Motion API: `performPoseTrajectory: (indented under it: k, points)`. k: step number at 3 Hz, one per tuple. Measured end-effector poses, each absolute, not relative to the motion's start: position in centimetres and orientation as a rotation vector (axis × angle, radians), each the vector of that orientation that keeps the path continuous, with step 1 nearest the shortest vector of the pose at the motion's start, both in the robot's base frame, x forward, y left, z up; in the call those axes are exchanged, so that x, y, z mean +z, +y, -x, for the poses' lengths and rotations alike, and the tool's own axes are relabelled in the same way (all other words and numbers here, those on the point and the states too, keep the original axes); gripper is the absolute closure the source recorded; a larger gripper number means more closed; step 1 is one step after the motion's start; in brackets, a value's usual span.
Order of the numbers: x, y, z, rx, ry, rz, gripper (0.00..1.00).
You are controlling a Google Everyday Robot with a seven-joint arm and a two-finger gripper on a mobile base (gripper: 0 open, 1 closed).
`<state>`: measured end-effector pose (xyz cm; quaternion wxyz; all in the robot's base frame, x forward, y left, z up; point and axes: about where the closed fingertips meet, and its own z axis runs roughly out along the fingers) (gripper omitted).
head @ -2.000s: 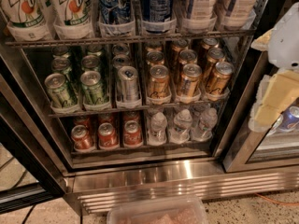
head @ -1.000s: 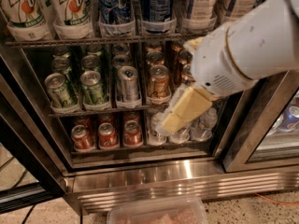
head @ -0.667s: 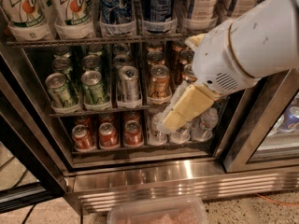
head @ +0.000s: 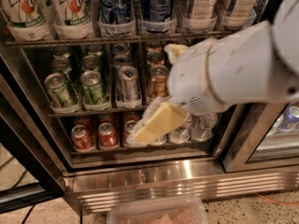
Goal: Pick 7up can from top shelf of fridge
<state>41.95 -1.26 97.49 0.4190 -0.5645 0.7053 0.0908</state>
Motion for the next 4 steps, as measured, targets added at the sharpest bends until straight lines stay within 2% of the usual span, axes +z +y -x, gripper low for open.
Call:
performPoseTrajectory:
  k: [1,2,3,4]
  points:
    - [97.4,4.3,-41.7,0.308,1.679,1.323,0.00]
    - [98.8,8.2,-43.8,0.348,1.614,1.203,0.00]
    - [101.1,9.4,-47.2,0.332,1.569,1.053,0.00]
    - [102.8,8.8,-48.4,0.279,1.539,0.991,0.00]
